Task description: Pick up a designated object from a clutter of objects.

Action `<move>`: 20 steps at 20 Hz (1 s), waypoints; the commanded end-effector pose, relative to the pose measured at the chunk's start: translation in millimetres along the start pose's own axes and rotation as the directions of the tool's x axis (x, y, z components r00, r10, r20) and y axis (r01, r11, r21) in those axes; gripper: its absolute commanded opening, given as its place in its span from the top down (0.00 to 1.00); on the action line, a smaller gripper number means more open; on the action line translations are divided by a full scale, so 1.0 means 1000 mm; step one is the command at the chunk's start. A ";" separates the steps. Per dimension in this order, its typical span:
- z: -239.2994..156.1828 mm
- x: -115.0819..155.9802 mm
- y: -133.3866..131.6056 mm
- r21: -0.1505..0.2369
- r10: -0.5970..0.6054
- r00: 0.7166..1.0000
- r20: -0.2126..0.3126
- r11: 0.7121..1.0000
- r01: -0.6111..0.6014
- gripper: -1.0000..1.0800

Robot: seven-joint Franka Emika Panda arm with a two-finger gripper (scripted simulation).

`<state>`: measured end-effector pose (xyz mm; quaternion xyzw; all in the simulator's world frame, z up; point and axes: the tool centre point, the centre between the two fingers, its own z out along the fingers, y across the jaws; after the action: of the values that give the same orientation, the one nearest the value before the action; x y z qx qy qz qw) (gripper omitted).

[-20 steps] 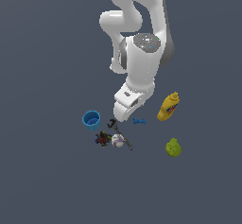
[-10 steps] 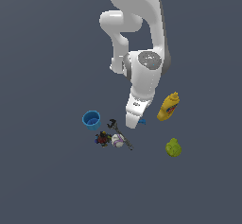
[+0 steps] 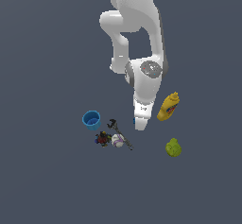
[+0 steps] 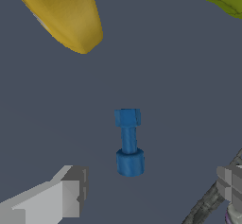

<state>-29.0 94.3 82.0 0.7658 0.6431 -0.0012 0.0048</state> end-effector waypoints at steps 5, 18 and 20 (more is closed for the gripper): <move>0.014 0.005 -0.009 0.004 -0.092 0.996 -0.007 0.996 0.093 0.04; 0.031 0.006 -0.011 0.005 -0.110 0.994 -0.008 0.994 0.110 0.04; 0.040 0.006 -0.012 0.005 -0.111 0.994 -0.008 0.994 0.111 0.04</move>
<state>-38.8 102.1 48.7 0.7292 0.6843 0.0001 0.0003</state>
